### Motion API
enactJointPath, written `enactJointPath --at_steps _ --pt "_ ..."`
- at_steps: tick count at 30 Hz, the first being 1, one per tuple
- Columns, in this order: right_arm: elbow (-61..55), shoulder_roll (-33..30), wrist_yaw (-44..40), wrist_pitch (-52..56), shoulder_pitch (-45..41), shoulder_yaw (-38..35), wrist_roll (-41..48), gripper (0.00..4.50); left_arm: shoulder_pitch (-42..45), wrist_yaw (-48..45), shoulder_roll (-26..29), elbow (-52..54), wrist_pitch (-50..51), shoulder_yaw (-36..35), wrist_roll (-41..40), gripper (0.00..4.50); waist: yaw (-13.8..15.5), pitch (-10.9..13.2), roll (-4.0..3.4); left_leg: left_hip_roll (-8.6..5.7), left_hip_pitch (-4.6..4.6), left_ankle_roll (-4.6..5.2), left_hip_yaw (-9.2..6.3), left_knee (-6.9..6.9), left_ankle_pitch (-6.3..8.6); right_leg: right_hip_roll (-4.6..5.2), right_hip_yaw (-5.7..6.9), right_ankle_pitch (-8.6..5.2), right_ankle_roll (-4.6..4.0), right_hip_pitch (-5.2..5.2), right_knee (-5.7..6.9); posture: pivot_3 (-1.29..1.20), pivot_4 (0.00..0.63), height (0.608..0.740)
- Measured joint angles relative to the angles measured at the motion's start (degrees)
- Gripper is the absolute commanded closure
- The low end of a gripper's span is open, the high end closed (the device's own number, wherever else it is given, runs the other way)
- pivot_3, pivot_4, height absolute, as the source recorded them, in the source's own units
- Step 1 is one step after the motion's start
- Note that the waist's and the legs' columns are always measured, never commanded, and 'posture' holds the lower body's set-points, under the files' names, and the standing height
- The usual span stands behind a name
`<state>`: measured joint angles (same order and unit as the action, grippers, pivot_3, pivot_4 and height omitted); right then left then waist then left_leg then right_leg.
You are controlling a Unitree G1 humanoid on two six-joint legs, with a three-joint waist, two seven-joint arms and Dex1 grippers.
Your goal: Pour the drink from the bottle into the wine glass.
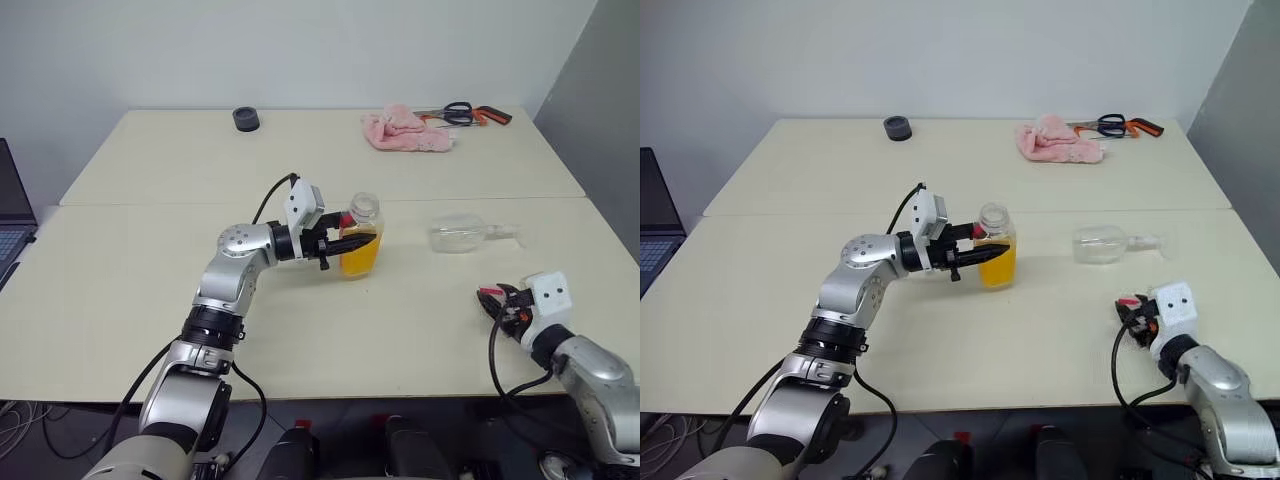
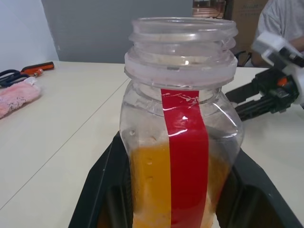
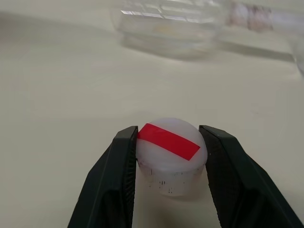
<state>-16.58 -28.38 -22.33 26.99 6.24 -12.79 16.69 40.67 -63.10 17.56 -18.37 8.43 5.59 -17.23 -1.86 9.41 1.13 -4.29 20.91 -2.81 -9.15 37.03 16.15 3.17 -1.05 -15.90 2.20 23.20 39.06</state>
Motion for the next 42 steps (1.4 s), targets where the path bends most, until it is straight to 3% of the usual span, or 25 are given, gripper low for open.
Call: enactJointPath --at_steps 7,8,14,19,26,35,42 --pt "1.77 -0.06 -2.43 -2.55 1.56 -1.73 0.65 0.07 0.00 0.80 0.42 0.01 0.00 -0.97 -0.02 2.83 0.15 0.00 0.00 -0.02 0.02 0.00 -0.01 0.00 0.00 0.02 0.00 0.00 0.00 -0.03 -0.05 0.00 0.150 0.740" --pt "1.76 -0.32 -2.75 -2.62 1.64 -1.87 0.88 0.01 -0.01 1.11 0.49 0.01 0.00 -1.08 -0.02 2.83 0.15 0.00 0.00 -0.02 0.02 0.00 -0.01 0.00 0.00 0.02 0.00 0.00 0.00 -0.03 -0.05 0.00 0.150 0.740" --pt "-4.32 -6.22 -8.41 -2.18 3.44 -2.84 2.84 0.00 -0.02 5.19 1.61 -0.48 -0.17 -3.77 0.00 2.83 -0.04 0.00 0.00 0.00 0.02 0.00 0.00 0.00 0.00 0.02 0.00 0.00 0.00 -0.02 -0.05 0.00 0.150 0.740" --pt "-13.60 -9.48 -12.22 5.94 -5.00 0.15 10.59 0.00 -0.03 11.05 3.87 -3.60 -1.56 -8.48 0.21 2.83 -0.15 0.01 0.02 0.14 -0.01 0.00 -0.08 0.00 0.00 0.01 0.06 0.00 0.00 -0.02 -0.06 0.00 0.150 0.740" --pt "-10.86 -2.16 -13.34 11.87 -29.91 18.16 11.99 0.00 -0.24 21.82 8.33 -10.66 -5.48 -16.44 1.40 2.83 0.04 0.01 0.07 0.12 0.05 -0.03 -0.16 -0.01 -0.01 0.05 0.14 0.07 -0.11 0.04 -0.10 0.00 0.150 0.740" --pt "0.01 7.06 -14.00 12.21 -41.41 31.24 5.34 0.00 -0.86 31.10 10.08 -16.53 -7.84 -21.71 1.79 2.83 0.18 -0.08 0.24 -0.17 1.05 -0.05 -0.23 0.36 -0.01 0.44 0.22 0.17 -0.16 0.88 -0.02 0.00 0.150 0.740" --pt "3.27 9.02 -14.24 12.24 -42.68 33.06 2.38 0.00 -1.56 33.30 9.94 -18.79 -8.00 -21.62 2.20 2.83 -0.01 -0.08 0.24 -0.13 1.19 -0.04 -0.21 0.78 -0.01 0.36 0.21 0.42 -0.13 0.89 0.01 0.00 0.150 0.740"
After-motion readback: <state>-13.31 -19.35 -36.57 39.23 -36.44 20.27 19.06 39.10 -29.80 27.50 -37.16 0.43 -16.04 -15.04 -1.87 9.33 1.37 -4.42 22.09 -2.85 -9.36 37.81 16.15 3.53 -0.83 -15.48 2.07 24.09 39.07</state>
